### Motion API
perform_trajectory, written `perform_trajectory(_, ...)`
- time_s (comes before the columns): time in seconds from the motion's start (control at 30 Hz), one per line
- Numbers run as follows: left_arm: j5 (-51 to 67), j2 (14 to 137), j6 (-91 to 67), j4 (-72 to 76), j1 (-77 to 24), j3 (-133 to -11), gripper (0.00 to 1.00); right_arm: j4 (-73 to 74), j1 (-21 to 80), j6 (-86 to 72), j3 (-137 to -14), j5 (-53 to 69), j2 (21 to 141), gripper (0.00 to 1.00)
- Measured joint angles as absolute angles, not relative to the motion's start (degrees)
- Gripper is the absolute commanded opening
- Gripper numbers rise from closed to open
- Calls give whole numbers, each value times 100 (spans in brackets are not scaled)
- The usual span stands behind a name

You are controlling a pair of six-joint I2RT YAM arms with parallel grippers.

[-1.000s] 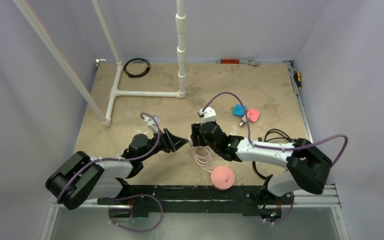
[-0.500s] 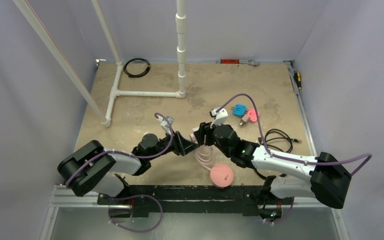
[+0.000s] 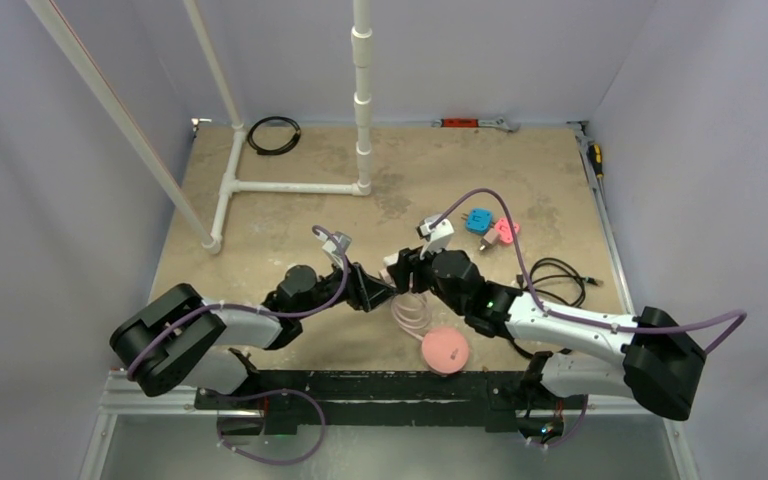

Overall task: Pull the plug off the socket
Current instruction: Remove the plug from the socket.

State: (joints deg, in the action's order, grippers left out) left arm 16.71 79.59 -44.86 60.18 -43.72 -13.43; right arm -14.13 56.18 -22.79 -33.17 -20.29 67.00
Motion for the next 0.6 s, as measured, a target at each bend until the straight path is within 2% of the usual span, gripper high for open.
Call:
perform_trajectory(0.37, 1597, 7905, -4217, 5747, -4381, -1437, 57, -1406, 5621, -1953, -3253, -1549, 6613, 0)
perform_trajectory(0.4, 1568, 7894, -4211, 5736, -4379, -1435, 55, -1391, 5621, -1940, -3251, -1540, 6584, 0)
perform_trajectory(0.47, 1496, 7843, -4165, 5684, -4379, -1437, 45, -1363, 5623, -1935, -3251, -1525, 6523, 0)
perform_trajectory(0.6, 1544, 7782, -4088, 5684, -4394, -1437, 38, -1345, 5618, -1933, -3251, -1533, 6506, 0)
